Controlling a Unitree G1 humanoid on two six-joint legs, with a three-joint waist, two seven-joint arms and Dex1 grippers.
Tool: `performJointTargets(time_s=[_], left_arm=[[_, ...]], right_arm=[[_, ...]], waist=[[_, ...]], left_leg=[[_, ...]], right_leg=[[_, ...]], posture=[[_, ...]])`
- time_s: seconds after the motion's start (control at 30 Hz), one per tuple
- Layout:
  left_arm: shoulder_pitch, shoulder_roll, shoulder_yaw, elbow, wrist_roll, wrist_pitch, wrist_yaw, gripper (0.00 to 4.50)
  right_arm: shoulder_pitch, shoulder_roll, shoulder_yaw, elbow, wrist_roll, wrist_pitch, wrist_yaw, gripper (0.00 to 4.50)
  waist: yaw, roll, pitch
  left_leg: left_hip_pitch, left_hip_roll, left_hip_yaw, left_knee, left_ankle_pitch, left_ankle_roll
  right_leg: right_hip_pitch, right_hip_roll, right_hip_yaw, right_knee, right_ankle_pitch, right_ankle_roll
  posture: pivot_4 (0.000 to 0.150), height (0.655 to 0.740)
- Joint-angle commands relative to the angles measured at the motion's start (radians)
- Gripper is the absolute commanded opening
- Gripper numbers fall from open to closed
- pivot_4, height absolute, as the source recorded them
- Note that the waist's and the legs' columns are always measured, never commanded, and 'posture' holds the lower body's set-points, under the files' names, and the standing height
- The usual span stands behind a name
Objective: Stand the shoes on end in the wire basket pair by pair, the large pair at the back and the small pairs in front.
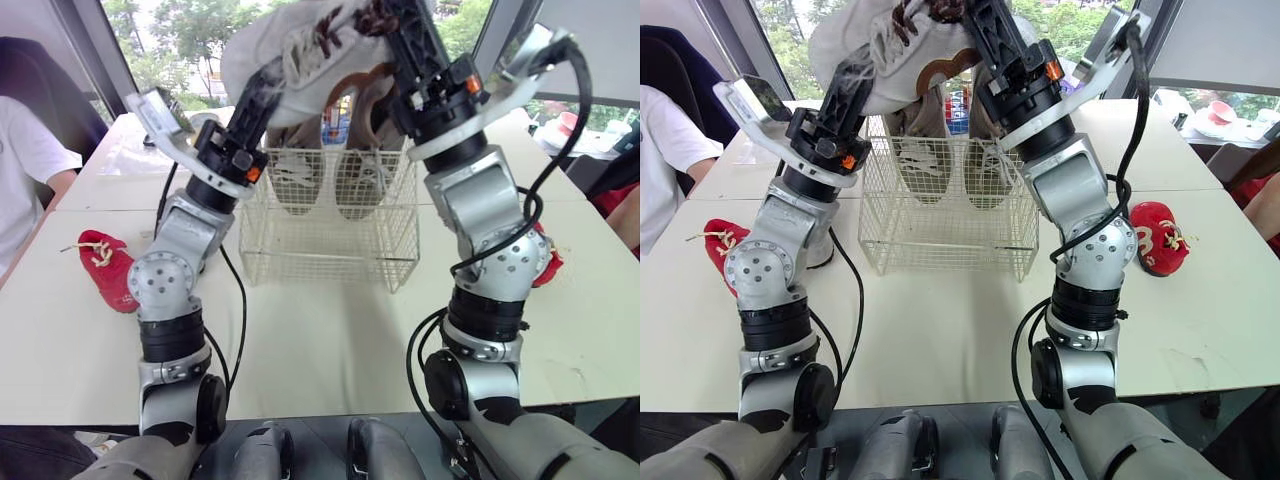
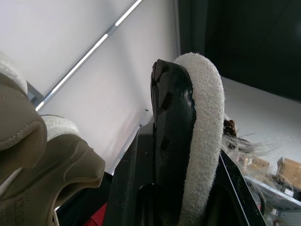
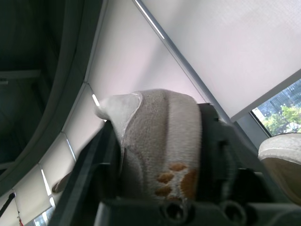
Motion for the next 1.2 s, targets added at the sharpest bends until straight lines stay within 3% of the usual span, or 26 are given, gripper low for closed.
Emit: performJointTargets(time_s=[0.03, 0.33, 0.43, 0.53, 0.63, 0.73, 1.0, 1.2], left_arm=[[0.023, 0.011, -0.011, -0.020, 0.006, 0.013, 0.009, 0.26], [0.181, 0.083, -0.020, -0.172, -0.007, 0.068, 0.084, 4.45], [0.241, 0.120, -0.033, -0.244, 0.049, 0.075, 0.175, 4.45], [0.322, 0.177, -0.042, -0.362, 0.081, 0.095, 0.262, 4.45], [0.383, 0.259, -0.057, -0.438, 0.154, 0.116, 0.303, 4.45], [0.424, 0.281, -0.033, -0.488, 0.105, 0.109, 0.358, 4.45], [0.550, 0.297, -0.019, -0.539, 0.080, 0.078, 0.401, 4.45], [0.548, 0.332, -0.006, -0.546, 0.019, 0.082, 0.438, 4.45]], right_arm=[[-0.041, 0.017, 0.011, -0.047, 0.022, -0.021, 0.013, 1.22], [-0.111, -0.015, -0.046, 0.000, 0.061, -0.032, 0.009, 1.20], [-0.129, -0.140, -0.081, 0.034, 0.057, 0.022, 0.070, 1.20], [-0.153, -0.374, -0.096, 0.135, -0.010, 0.091, 0.258, 1.20], [-0.165, -0.588, -0.018, 0.229, -0.175, 0.086, 0.530, 1.20], [-0.186, -0.701, 0.058, 0.329, -0.321, 0.033, 0.744, 1.20], [-0.208, -0.726, 0.251, 0.578, -0.714, -0.272, 1.092, 1.20], [-0.248, -0.655, 0.304, 0.808, -0.867, -0.443, 1.220, 1.20]], waist=[[0.000, 0.000, 0.000], [-0.001, 0.000, 0.000], [0.004, 0.000, 0.000], [0.004, 0.000, 0.000], [0.001, 0.001, 0.000], [-0.003, 0.001, 0.000], [0.002, 0.001, 0.001], [0.006, 0.001, 0.001]], left_leg=[[0.000, 0.000, 0.000, 0.000, 0.000, 0.000], [0.000, 0.000, 0.000, 0.000, 0.000, 0.000], [-0.001, 0.000, -0.001, 0.000, 0.000, 0.000], [-0.002, -0.001, -0.001, 0.000, -0.001, 0.003], [-0.002, -0.002, 0.000, 0.000, -0.002, 0.004], [-0.001, 0.000, 0.000, -0.001, -0.002, 0.004], [0.000, 0.000, 0.001, -0.001, -0.002, 0.003], [-0.002, -0.001, 0.001, 0.000, -0.002, 0.003]], right_leg=[[0.000, 0.000, 0.000, 0.000, 0.000, 0.000], [0.000, 0.000, 0.000, 0.000, 0.000, 0.000], [0.000, 0.000, 0.000, 0.000, 0.000, 0.000], [0.000, -0.001, 0.000, -0.002, 0.000, 0.000], [0.000, -0.002, 0.000, -0.003, 0.000, 0.000], [-0.001, -0.001, 0.001, -0.003, 0.000, 0.000], [-0.001, 0.000, 0.002, -0.002, -0.001, -0.001], [-0.001, -0.001, 0.002, -0.003, 0.000, -0.001]], posture=[[0.150, 0.7400], [0.150, 0.7400], [0.150, 0.7400], [0.150, 0.7400], [0.150, 0.7400], [0.150, 0.7400], [0.150, 0.7400], [0.150, 0.7400]])
